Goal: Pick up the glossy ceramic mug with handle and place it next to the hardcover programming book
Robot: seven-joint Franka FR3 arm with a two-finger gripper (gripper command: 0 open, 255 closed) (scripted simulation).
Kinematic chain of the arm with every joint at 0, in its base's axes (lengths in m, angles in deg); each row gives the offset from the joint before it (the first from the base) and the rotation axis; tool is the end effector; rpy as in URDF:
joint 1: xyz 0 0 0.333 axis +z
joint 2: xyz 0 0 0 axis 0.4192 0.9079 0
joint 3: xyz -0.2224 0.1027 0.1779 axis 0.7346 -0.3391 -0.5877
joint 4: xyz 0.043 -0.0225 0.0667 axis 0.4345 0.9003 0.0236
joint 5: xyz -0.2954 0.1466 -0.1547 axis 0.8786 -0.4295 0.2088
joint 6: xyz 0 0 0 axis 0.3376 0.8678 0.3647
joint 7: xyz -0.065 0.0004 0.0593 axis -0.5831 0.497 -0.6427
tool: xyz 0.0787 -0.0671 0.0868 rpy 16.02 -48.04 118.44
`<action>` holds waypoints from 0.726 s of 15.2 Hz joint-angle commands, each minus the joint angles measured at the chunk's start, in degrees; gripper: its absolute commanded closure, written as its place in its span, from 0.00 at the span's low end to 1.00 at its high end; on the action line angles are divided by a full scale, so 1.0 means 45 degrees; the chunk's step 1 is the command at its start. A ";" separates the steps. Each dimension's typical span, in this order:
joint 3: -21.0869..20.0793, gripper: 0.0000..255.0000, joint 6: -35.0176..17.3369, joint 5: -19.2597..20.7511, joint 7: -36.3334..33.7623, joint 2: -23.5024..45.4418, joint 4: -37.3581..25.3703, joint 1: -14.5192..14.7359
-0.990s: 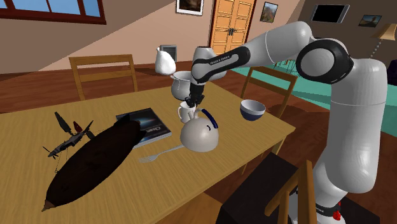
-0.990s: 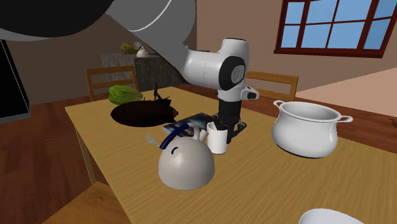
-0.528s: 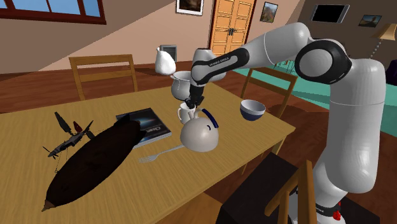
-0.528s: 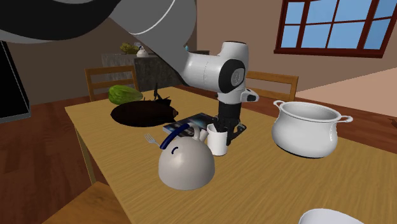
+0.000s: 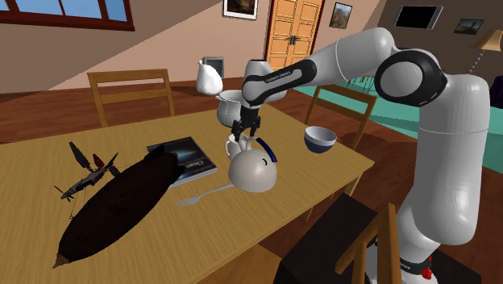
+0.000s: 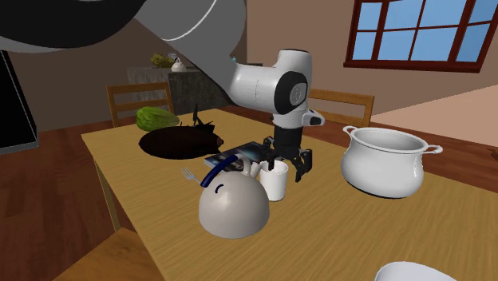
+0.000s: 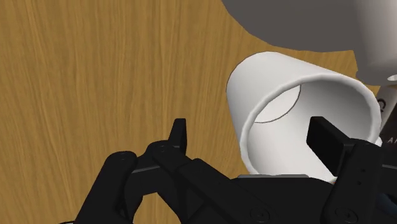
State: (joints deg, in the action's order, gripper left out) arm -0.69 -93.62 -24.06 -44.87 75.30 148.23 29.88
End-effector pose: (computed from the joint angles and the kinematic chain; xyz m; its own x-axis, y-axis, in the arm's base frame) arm 0.6252 0.0496 0.3399 0.9989 -0.0053 0.0469 -0.0030 -0.9988 -0.0487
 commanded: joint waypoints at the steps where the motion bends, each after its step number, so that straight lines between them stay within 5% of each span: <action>1: 0.0013 0.00 0.0536 0.0022 -0.0019 -0.0296 -0.0239 -0.0007; 11: 0.0027 0.00 0.1181 0.0044 -0.0034 -0.0602 -0.0578 -0.0021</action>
